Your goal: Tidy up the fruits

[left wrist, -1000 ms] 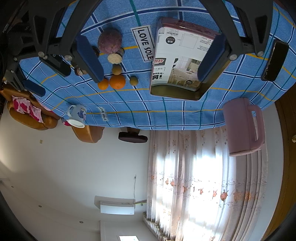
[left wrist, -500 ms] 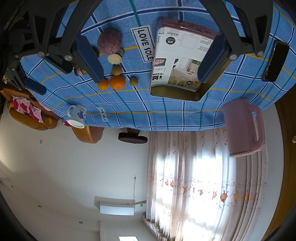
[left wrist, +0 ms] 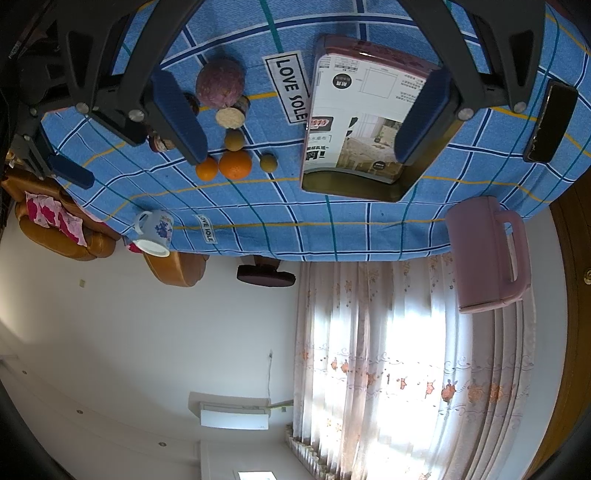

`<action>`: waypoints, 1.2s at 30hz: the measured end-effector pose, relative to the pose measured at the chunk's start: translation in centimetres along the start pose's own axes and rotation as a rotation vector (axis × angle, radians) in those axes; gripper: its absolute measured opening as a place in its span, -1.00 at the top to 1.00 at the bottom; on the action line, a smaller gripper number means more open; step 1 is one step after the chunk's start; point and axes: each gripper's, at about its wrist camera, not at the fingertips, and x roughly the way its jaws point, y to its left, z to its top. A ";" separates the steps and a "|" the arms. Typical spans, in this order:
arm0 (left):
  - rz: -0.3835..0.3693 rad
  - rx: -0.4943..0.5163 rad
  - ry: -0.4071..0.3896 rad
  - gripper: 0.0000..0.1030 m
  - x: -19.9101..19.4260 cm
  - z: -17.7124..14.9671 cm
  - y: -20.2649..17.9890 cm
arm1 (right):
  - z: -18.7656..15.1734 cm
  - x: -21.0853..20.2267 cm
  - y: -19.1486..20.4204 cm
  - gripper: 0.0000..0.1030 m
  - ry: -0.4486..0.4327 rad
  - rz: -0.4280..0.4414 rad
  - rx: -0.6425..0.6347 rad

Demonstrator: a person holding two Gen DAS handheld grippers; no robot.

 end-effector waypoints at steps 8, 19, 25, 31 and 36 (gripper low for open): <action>-0.003 -0.001 0.001 -1.00 0.0 -0.1 -0.1 | -0.2 0.2 0.0 -0.98 0.007 0.000 0.005; -0.039 0.042 0.037 -1.00 1.7 -1.7 -2.1 | -2.0 0.7 -3.2 -0.97 0.031 -0.051 0.071; -0.082 0.102 0.088 -1.00 3.6 -3.8 -4.5 | -4.0 1.8 -5.5 -0.97 0.080 -0.089 0.111; -0.125 0.116 0.167 -0.89 5.8 -5.2 -5.7 | -5.3 3.3 -6.2 -0.88 0.142 -0.087 0.121; -0.145 0.127 0.200 -0.70 6.6 -5.7 -6.1 | -5.7 4.9 -6.3 -0.38 0.224 -0.053 0.126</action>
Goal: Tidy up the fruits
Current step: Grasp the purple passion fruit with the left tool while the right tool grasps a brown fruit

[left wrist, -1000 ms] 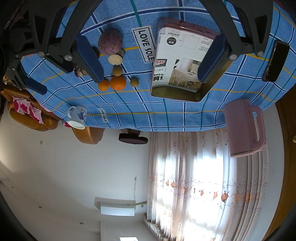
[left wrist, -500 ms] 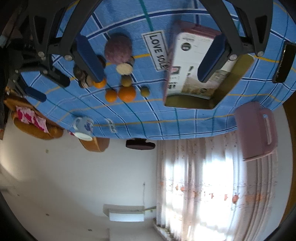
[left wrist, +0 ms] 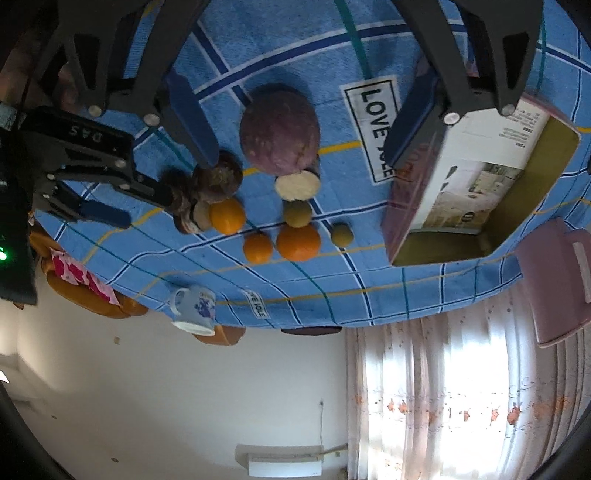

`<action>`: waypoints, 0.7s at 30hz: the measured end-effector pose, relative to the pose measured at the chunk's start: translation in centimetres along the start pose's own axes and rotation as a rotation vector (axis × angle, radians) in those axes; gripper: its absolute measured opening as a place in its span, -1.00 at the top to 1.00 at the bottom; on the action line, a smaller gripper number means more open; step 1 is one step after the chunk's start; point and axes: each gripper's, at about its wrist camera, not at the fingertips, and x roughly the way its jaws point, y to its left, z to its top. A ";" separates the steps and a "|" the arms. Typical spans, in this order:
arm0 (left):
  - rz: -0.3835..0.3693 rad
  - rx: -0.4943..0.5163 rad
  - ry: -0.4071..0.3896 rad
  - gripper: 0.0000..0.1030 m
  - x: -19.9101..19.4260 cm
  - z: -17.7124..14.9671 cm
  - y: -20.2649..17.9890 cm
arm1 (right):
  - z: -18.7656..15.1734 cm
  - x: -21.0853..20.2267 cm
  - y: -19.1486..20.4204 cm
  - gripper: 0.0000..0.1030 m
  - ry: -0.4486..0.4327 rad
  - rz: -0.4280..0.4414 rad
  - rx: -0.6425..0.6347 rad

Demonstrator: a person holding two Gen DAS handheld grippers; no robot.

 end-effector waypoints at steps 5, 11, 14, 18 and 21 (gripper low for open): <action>0.000 0.012 0.028 -0.63 0.7 0.2 -0.1 | 0.3 1.1 0.2 -0.27 0.055 0.019 0.000; -0.003 0.070 0.061 -0.63 1.3 0.1 -1.1 | 0.5 2.3 1.3 -0.20 0.112 0.070 -0.048; -0.033 0.056 0.103 -0.53 2.1 0.1 -0.9 | 0.5 2.6 1.3 0.05 0.127 0.116 -0.044; -0.108 -0.013 0.141 0.02 2.7 -0.2 0.3 | 0.2 2.6 1.5 0.50 0.118 0.125 -0.066; -0.123 -0.032 0.136 0.02 2.7 -0.4 0.6 | 0.2 2.4 1.3 0.51 0.102 0.140 -0.057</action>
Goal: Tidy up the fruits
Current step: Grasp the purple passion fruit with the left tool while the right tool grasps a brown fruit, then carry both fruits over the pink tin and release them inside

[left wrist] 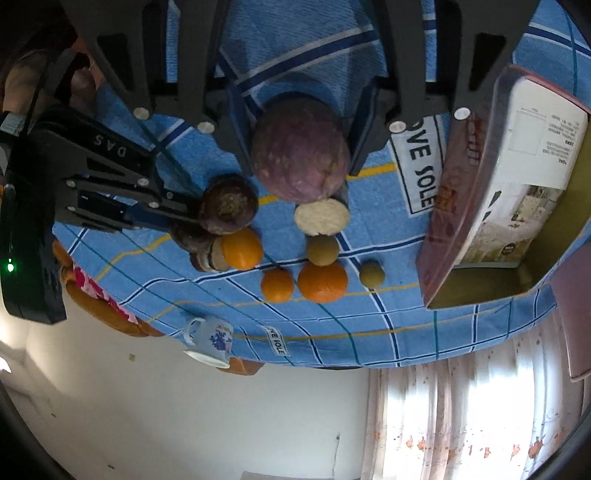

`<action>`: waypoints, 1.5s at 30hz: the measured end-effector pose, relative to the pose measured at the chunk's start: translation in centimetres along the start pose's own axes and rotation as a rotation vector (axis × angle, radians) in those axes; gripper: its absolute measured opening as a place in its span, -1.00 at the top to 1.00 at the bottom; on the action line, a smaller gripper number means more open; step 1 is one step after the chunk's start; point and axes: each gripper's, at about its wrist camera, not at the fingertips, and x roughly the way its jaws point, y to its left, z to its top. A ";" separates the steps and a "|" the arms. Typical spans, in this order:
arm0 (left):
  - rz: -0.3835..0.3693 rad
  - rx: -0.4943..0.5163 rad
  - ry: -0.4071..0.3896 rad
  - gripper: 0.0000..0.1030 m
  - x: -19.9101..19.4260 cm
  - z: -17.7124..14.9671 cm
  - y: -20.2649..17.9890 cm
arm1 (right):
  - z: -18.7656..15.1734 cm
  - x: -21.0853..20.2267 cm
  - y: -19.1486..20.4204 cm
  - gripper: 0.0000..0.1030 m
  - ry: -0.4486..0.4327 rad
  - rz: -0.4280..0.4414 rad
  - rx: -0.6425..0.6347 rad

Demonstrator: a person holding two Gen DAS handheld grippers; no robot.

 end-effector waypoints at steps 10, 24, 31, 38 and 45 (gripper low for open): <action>-0.026 -0.037 -0.084 0.03 -1.7 -0.2 0.6 | -0.2 -1.2 0.2 0.51 -0.082 0.004 -0.014; 0.019 -0.013 -0.189 0.03 -3.5 0.3 0.4 | -0.8 -2.7 0.8 0.51 -0.199 0.004 -0.058; 0.043 0.001 -0.225 0.03 -4.2 0.4 0.2 | -1.0 -3.3 1.1 0.51 -0.244 0.004 -0.072; 0.063 0.003 -0.252 0.03 -4.8 0.4 0.2 | -1.3 -3.8 1.5 0.51 -0.284 0.007 -0.083; 0.097 0.013 -0.300 0.03 -5.9 0.6 0.1 | -1.4 -4.7 1.8 0.51 -0.330 0.003 -0.098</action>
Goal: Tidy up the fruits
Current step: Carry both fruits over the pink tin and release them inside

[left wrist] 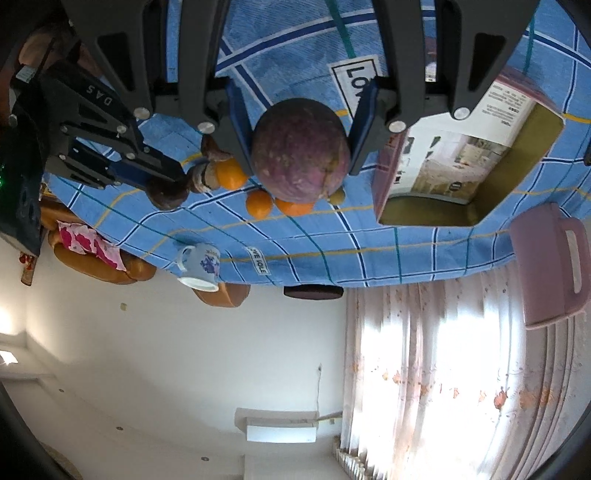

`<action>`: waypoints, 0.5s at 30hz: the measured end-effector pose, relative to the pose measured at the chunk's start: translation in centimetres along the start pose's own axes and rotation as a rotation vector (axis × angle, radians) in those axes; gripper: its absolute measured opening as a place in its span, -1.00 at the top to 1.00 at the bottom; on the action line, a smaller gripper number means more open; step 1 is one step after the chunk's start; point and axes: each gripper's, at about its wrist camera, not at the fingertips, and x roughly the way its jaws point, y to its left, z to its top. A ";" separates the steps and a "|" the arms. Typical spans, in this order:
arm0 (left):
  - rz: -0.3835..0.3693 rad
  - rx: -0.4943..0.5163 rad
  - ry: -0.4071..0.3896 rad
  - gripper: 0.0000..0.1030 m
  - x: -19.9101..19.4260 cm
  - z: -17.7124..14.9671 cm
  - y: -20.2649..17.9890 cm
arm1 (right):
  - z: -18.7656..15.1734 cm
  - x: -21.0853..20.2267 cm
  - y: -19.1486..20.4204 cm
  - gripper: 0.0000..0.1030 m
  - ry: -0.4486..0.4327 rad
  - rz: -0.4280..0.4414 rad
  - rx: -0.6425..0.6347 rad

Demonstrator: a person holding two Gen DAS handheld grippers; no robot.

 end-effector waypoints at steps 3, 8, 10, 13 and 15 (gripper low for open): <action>0.009 0.007 -0.013 0.03 -0.3 0.1 -0.1 | 0.2 -0.4 0.2 0.51 -0.020 -0.002 -0.008; 0.022 0.013 -0.029 0.03 -0.6 0.3 0.1 | 0.6 -0.6 0.4 0.51 -0.035 0.001 -0.012; 0.026 0.011 -0.032 0.03 -0.7 0.4 0.3 | 0.7 -0.7 0.6 0.51 -0.038 0.006 -0.015; 0.035 0.008 -0.037 0.03 -0.8 0.6 0.6 | 1.0 -0.6 0.6 0.51 -0.043 0.014 -0.014; 0.038 0.003 -0.039 0.03 -0.9 0.7 0.9 | 1.4 -0.5 0.9 0.51 -0.044 0.025 -0.016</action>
